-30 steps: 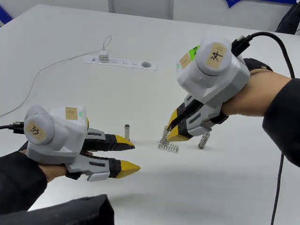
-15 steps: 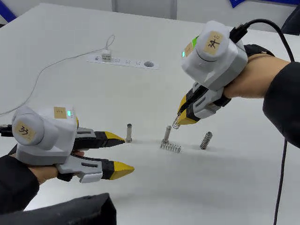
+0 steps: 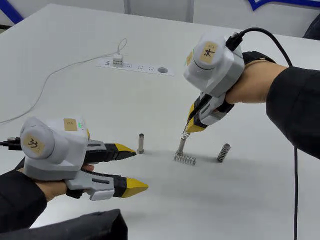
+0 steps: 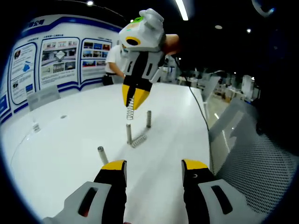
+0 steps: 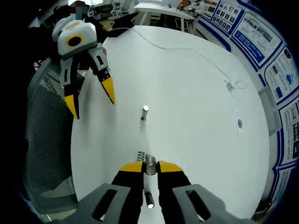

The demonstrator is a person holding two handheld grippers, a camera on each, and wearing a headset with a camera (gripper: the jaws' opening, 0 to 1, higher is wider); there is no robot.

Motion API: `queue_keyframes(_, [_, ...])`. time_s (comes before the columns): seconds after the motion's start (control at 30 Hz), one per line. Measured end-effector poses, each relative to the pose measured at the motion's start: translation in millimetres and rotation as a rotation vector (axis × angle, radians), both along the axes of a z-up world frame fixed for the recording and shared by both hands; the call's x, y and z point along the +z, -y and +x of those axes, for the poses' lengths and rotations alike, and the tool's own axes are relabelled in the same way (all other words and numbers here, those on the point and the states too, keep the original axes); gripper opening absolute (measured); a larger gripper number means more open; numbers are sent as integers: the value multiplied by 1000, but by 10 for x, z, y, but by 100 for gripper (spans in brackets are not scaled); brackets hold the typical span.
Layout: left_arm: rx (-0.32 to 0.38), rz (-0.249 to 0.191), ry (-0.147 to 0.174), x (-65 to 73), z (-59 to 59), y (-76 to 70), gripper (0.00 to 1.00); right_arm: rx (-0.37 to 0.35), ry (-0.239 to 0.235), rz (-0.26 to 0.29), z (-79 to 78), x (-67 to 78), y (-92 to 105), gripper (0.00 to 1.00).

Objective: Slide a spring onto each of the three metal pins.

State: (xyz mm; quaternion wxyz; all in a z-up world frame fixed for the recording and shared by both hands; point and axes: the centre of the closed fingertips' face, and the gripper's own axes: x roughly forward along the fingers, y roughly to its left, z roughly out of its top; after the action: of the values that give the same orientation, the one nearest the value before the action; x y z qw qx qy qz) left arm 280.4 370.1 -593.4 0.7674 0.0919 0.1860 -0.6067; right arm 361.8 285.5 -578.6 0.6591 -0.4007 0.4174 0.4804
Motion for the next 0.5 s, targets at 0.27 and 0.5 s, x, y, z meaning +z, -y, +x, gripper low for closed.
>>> queue_keyframes(0.27, [2,-1,-5,-8,5,1,49,2,-10,-25,-5,-71,-9,12])
queue_keyframes(0.5, [3,1,-7,-17,4,-4,49,0,-26,-33,-5,-150,-30,12])
